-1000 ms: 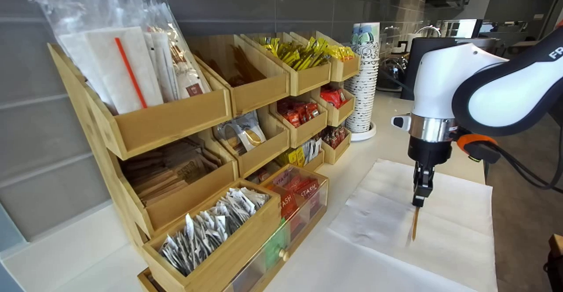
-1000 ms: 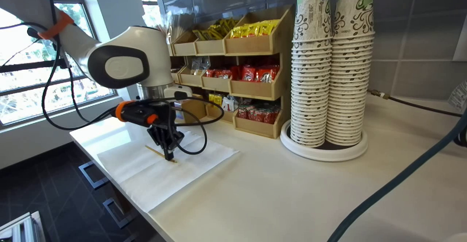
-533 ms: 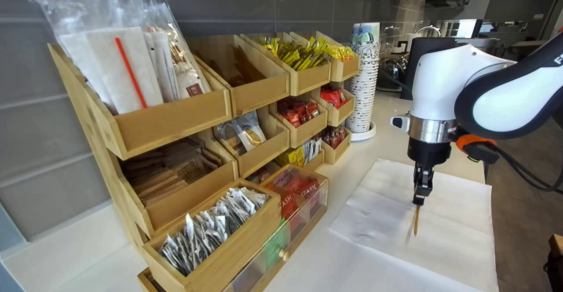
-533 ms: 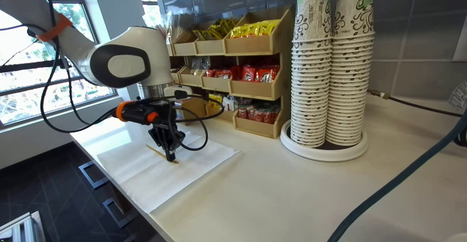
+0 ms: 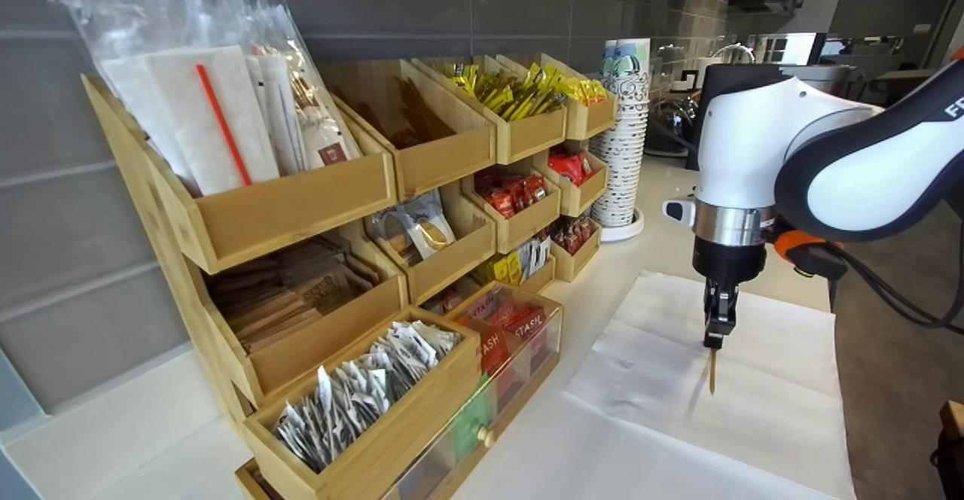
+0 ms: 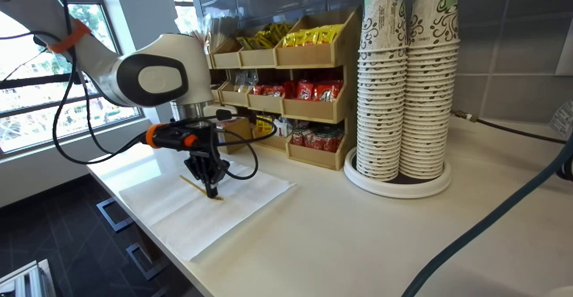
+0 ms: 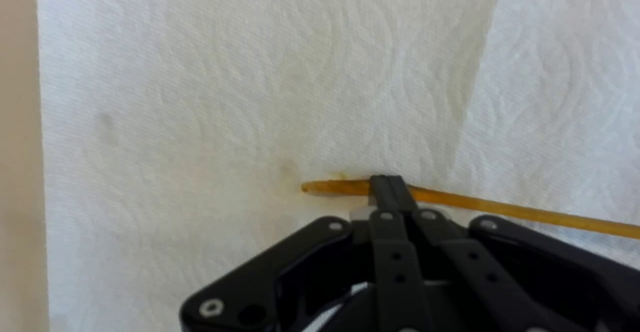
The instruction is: Press on the brown object
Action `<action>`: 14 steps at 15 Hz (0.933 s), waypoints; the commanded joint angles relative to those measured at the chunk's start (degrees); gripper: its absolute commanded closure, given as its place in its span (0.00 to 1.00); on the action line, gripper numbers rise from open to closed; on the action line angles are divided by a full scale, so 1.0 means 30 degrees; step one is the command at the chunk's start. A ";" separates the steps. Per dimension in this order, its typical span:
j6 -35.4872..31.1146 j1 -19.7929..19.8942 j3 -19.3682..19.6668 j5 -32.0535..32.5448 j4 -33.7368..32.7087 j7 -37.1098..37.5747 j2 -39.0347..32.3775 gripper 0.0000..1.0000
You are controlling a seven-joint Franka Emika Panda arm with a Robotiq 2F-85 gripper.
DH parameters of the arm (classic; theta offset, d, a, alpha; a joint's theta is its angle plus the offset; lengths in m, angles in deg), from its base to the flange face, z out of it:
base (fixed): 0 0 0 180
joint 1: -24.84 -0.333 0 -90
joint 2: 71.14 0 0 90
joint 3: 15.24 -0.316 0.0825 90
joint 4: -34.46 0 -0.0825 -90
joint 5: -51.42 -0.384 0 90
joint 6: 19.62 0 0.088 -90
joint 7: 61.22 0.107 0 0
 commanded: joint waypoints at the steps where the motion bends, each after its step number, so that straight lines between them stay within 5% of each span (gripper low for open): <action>1: -0.0700 -0.0077 -0.0138 -0.0153 -0.0418 -0.0375 -0.2326 1.00; 14: -0.0904 0.0005 -0.0095 0.0034 -0.0744 -0.1236 -0.3084 1.00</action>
